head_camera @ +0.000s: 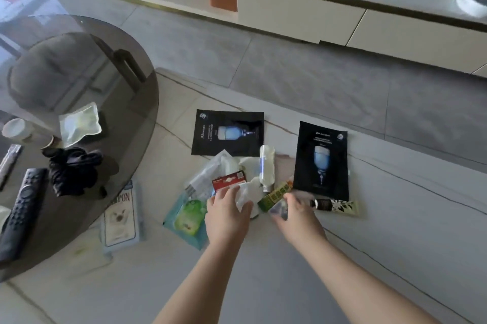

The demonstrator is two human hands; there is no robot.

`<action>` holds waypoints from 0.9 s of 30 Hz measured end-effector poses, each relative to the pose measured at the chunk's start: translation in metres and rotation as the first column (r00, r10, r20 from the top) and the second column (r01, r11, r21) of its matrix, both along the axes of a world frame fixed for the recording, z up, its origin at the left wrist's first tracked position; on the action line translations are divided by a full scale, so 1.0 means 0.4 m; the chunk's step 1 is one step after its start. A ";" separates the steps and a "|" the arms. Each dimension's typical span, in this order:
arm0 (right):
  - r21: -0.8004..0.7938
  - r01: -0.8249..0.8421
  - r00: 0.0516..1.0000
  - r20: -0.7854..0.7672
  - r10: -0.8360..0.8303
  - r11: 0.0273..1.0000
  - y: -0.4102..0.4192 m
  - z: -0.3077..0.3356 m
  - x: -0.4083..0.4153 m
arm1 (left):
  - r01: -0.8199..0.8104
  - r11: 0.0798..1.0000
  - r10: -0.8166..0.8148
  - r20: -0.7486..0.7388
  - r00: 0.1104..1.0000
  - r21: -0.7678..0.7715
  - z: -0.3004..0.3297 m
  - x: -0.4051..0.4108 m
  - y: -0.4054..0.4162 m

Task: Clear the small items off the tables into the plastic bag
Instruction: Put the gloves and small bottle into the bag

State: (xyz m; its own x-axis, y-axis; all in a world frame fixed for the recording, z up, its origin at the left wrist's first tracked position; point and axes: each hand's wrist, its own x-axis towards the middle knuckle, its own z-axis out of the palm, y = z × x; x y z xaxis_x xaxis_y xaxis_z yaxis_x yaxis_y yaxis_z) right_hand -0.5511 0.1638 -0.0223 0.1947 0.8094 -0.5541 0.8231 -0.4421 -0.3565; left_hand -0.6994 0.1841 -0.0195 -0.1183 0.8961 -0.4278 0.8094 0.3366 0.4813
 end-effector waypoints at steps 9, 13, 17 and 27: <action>0.043 0.063 0.997 0.032 -0.064 0.997 -0.019 -0.091 -0.009 | 0.064 0.998 -0.067 -0.268 0.961 -0.022 -0.093 0.016 0.014; 0.064 0.074 0.997 -0.035 -0.072 0.995 -0.043 -0.081 0.024 | 0.042 0.998 -0.051 -0.220 0.974 -0.044 -0.082 0.024 -0.013; 0.224 0.053 0.999 -0.027 -0.048 0.973 -0.063 -0.043 0.109 | -0.085 0.989 0.085 -0.009 0.996 -0.121 -0.061 0.040 -0.059; 0.090 0.082 0.996 0.027 -0.085 0.993 -0.096 -0.078 0.255 | -0.400 0.896 0.443 0.350 0.825 -0.192 -0.022 0.061 -0.151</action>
